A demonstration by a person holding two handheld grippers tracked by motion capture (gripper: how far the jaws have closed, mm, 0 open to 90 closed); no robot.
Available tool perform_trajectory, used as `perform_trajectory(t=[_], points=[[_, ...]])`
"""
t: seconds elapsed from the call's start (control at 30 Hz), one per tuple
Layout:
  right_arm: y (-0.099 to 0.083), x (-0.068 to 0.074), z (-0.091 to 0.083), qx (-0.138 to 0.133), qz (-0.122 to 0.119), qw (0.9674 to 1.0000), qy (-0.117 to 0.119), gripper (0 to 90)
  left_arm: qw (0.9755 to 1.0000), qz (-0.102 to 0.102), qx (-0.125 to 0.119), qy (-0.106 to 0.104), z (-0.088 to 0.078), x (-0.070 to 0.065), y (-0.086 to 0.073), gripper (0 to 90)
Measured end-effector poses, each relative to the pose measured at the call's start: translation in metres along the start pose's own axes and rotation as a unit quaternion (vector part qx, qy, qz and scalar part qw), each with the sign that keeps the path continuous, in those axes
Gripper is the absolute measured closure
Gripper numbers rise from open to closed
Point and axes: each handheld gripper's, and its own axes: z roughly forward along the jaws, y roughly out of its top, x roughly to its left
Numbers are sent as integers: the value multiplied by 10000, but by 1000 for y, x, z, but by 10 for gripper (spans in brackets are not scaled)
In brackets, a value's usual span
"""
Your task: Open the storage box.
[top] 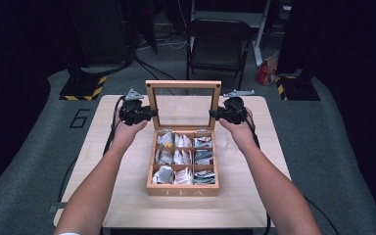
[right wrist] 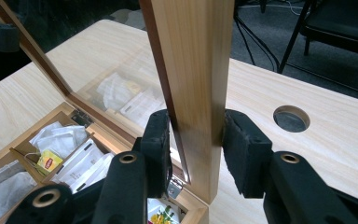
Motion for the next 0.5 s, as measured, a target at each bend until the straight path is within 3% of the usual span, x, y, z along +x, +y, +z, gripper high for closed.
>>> perform_trajectory(t=[0.23,0.5], points=[[-2,-2,1,30,29,10000,-6,591,10000,-49,-29,41,3,1,1,658],[-7,-7,-11,-38,77,10000,-13,588,9999,-122,-69,36,7,4,1,660]])
